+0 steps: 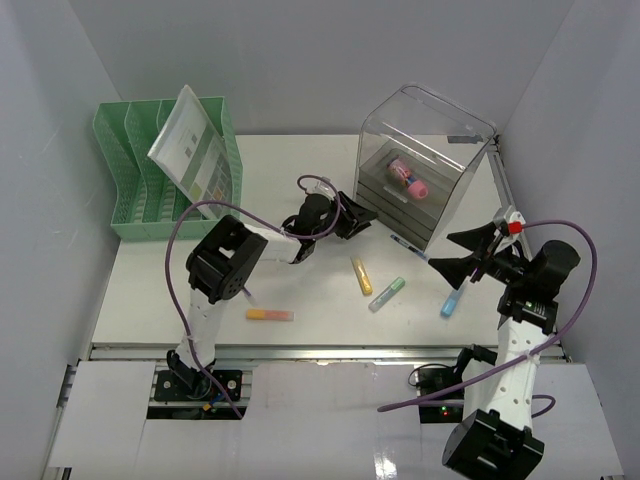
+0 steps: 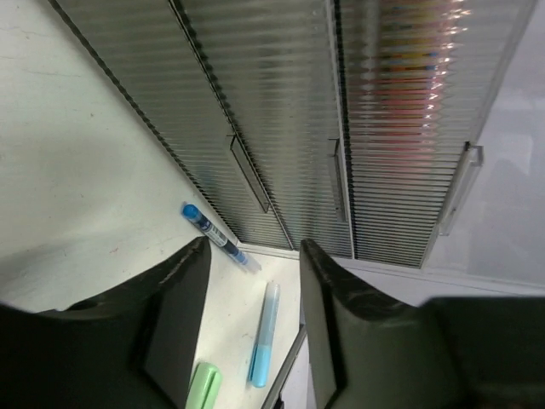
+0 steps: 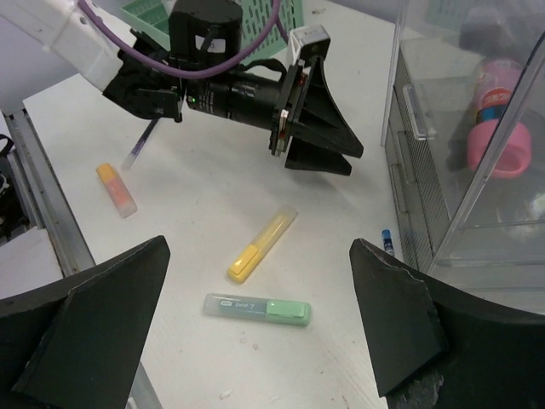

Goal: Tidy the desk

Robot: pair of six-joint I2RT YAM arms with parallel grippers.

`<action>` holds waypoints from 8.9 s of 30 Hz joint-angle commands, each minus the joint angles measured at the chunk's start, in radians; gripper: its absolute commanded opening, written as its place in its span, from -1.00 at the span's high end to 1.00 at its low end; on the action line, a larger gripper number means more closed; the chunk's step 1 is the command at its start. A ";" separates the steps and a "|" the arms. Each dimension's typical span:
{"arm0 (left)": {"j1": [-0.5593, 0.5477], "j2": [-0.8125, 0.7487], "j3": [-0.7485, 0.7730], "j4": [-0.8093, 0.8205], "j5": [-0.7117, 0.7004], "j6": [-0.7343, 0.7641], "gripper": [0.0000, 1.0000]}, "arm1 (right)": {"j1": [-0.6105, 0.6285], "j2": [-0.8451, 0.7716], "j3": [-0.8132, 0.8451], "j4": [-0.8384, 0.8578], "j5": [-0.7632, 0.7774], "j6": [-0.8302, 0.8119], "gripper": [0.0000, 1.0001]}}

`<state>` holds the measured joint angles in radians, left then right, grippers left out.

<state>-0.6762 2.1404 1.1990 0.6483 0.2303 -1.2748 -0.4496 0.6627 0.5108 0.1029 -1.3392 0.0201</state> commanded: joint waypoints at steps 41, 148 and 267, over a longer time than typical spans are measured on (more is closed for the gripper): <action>0.004 -0.003 -0.051 0.323 0.045 -0.023 1.00 | -0.061 -0.098 -0.138 0.284 -0.026 0.146 -0.94; 0.144 -1.565 -0.677 -1.253 -0.291 0.154 -0.70 | 0.973 0.653 0.682 -0.508 1.384 -0.581 0.85; 0.042 -0.282 0.336 -0.516 0.139 0.319 -0.87 | 0.399 0.342 0.267 -1.193 0.346 -1.642 -0.78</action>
<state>-0.6372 2.0395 1.5762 0.0460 0.2859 -1.1350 -0.0467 0.9837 0.7268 -0.6537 -0.9975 -1.0714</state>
